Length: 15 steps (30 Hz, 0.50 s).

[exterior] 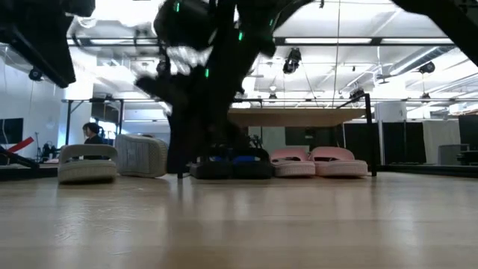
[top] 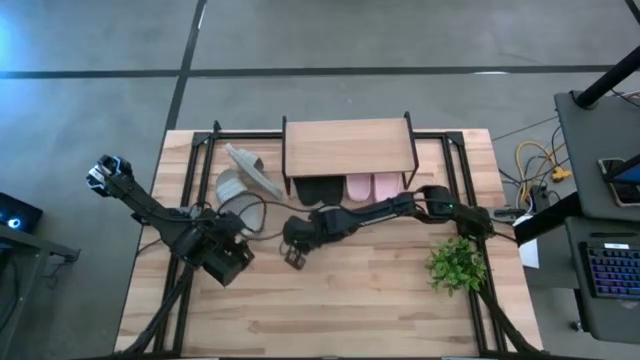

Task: Pick and place slides into the shelf
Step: Put the left gray slide on the shelf

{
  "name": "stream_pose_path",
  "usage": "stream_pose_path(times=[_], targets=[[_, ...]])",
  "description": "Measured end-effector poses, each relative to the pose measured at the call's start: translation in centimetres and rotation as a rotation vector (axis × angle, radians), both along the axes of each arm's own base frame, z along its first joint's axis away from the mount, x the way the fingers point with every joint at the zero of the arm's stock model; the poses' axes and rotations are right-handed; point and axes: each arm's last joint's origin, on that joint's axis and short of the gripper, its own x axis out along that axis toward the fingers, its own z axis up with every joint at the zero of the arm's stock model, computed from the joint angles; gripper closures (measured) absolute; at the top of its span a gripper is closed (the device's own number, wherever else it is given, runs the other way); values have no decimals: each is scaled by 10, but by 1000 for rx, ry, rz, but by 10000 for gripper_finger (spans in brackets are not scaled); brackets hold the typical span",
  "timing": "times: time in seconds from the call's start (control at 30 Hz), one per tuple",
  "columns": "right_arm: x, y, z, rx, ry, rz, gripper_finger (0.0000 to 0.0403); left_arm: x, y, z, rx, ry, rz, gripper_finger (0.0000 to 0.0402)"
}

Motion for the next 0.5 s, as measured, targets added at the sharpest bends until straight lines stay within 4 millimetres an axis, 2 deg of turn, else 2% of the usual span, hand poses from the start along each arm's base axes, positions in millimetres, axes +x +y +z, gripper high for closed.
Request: stream_pose_path(times=[0.1,0.23,0.37,0.5], targets=[[-6,12,29,-26,-56,53,394,-7,4,-1,1,47,100,185],[-23,19,87,-131,-167,98,394,-16,10,0,17,159,152,185],[-54,20,139,-257,-235,110,394,-19,20,9,31,291,107,185],[-89,17,174,-351,-228,101,370,-12,25,10,18,335,18,185]])
